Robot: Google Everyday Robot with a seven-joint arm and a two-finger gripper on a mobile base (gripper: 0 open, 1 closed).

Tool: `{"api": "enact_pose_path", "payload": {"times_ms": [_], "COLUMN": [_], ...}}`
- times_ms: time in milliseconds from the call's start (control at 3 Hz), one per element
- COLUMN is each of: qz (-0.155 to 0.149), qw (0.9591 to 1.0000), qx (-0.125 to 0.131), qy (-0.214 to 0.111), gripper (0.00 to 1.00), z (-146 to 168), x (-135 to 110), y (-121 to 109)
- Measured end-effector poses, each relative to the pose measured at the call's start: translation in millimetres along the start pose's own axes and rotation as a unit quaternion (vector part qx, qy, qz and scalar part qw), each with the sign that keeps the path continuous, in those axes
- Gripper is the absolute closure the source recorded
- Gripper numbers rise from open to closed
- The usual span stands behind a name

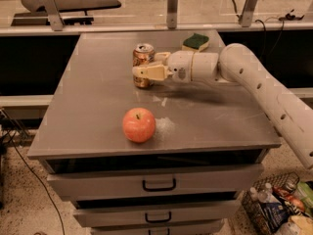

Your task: Place orange can upright

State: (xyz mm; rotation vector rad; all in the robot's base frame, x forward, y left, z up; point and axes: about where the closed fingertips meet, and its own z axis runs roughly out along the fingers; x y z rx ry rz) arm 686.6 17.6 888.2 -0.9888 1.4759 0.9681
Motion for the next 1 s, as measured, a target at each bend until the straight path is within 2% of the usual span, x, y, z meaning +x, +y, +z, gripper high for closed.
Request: {"api": "enact_pose_path", "payload": {"times_ms": [333,667,1000], "qz": [-0.009,-0.046,-0.075], "qw": [0.9998,0.9976,0.9952], "qx": [0.010,0.020,0.027], "qy": [0.017,0.048,0.056], "gripper": [0.00,0.00,0.00], "z": [-41,-115,-181], "x": [2,-5,-7], "y": [1,3,6]}}
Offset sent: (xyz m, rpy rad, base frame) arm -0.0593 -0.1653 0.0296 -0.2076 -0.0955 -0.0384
